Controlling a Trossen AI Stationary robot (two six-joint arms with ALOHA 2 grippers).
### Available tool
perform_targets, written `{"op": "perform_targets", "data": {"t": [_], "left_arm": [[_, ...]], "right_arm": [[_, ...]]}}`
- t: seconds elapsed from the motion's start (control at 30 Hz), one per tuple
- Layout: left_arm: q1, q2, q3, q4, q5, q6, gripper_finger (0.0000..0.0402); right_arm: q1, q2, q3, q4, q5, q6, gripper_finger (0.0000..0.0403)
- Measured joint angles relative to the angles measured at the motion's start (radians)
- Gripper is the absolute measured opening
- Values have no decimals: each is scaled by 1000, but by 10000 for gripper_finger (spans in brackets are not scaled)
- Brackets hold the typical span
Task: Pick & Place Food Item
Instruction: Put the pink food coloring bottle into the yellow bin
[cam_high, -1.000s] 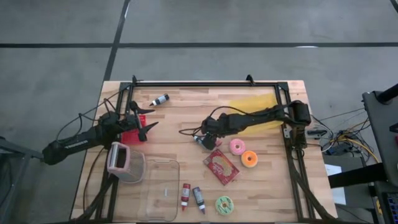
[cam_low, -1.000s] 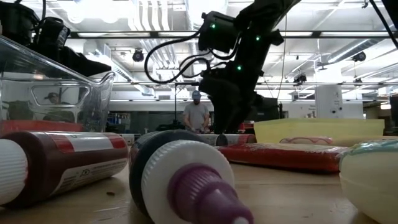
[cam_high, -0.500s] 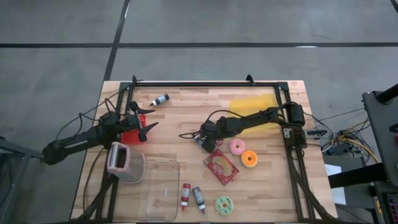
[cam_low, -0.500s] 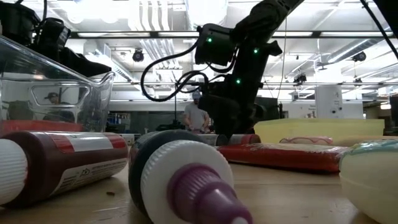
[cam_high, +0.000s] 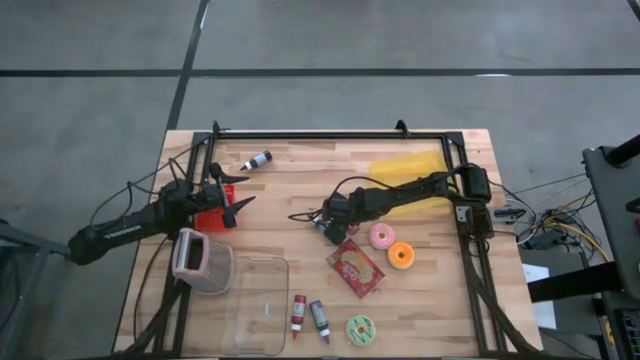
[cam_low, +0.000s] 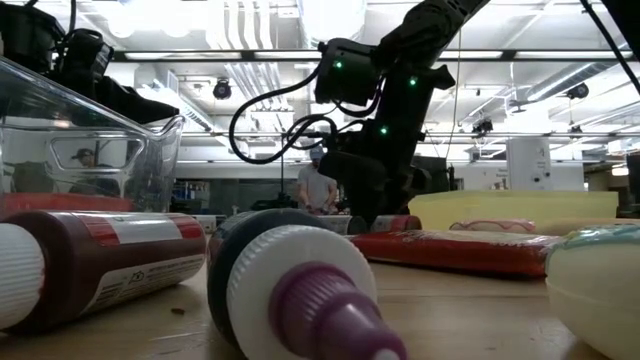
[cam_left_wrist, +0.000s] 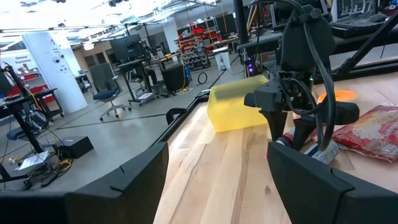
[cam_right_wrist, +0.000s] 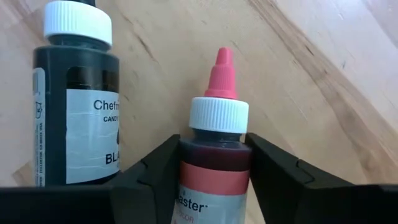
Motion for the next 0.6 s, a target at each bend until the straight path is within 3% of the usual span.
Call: {"op": "perform_targets", "data": {"t": [0.47,0.6], "left_arm": [[0,0,0,0,0,0,278],[0,0,0,0,0,0,278]], "right_arm": [[0,-12,-3,-1,2,0,151],[2,-75,-4,-6,87,0,153]]}}
